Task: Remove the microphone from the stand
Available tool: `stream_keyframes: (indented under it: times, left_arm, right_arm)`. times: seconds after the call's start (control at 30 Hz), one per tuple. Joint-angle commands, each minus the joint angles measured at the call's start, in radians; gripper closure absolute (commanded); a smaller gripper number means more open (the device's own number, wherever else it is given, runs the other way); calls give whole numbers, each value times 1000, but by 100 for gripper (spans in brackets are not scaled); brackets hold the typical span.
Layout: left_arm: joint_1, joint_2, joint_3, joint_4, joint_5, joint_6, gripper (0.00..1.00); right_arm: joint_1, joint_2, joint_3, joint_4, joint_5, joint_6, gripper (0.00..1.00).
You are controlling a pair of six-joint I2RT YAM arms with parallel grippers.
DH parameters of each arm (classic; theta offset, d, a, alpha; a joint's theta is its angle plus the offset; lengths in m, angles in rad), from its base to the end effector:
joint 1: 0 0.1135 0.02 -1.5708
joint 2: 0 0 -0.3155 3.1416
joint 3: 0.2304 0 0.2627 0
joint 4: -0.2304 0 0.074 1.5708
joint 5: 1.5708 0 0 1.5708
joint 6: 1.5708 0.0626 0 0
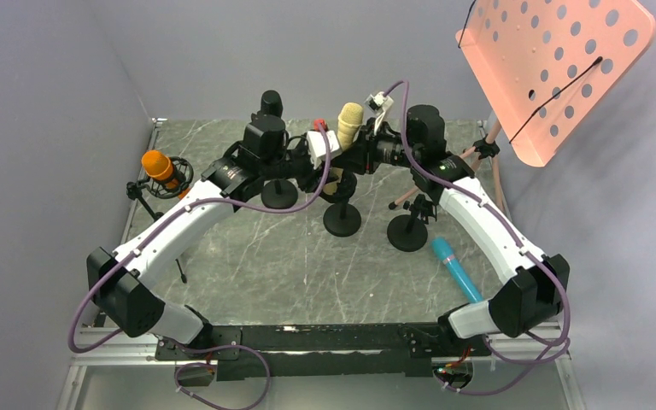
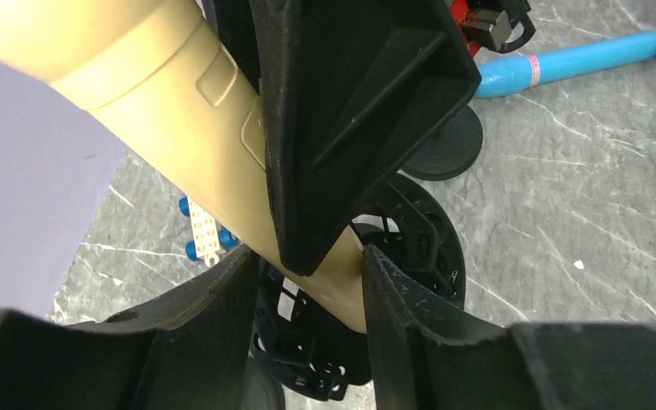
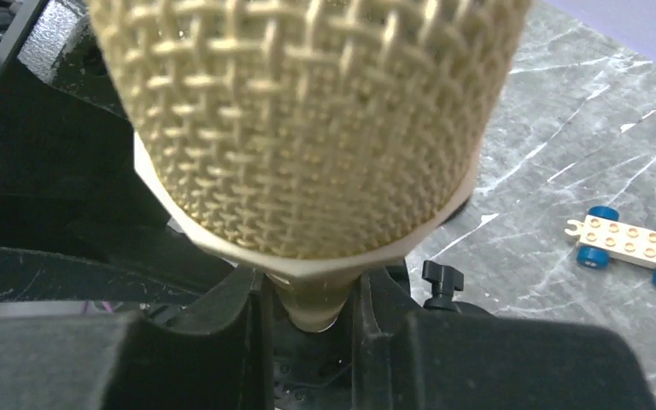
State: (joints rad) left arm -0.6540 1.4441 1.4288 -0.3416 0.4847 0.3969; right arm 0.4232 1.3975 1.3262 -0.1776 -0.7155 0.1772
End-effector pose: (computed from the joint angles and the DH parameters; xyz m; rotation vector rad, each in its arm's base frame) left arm 0.2664 -0.2410 0.4373 1.2408 1.4868 -0.6378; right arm 0.2954 0.1781 0.4360 -0.7459 1.7356 1.0649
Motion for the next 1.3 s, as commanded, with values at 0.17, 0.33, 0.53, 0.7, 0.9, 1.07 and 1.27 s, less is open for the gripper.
stream_keyframes:
  times: [0.17, 0.33, 0.53, 0.7, 0.9, 1.07, 1.27]
  left_arm:
    - [-6, 0, -25, 27, 34, -15, 52]
    - [-10, -7, -26, 22, 37, -10, 51]
    - [-19, -75, 34, 45, -24, -12, 25]
    - [-21, -173, 68, 27, -21, 21, 14]
    - [-20, -267, 52, 12, -25, 81, 12]
    - [-19, -293, 77, 3, 50, 90, 12]
    - [-20, -291, 110, 12, 76, 65, 12]
  right_arm:
    - [-12, 18, 338, -17, 48, -83, 100]
    - [-53, 43, 583, -16, 59, -52, 100]
    - [-54, -63, 486, -198, 100, -243, 100]
    - [-58, -300, 247, -352, 242, -398, 100]
    - [-139, -465, 191, -582, 489, -477, 100]
    - [-155, -531, 124, -877, 724, -621, 100]
    - [-162, -623, -158, -1007, 962, -591, 100]
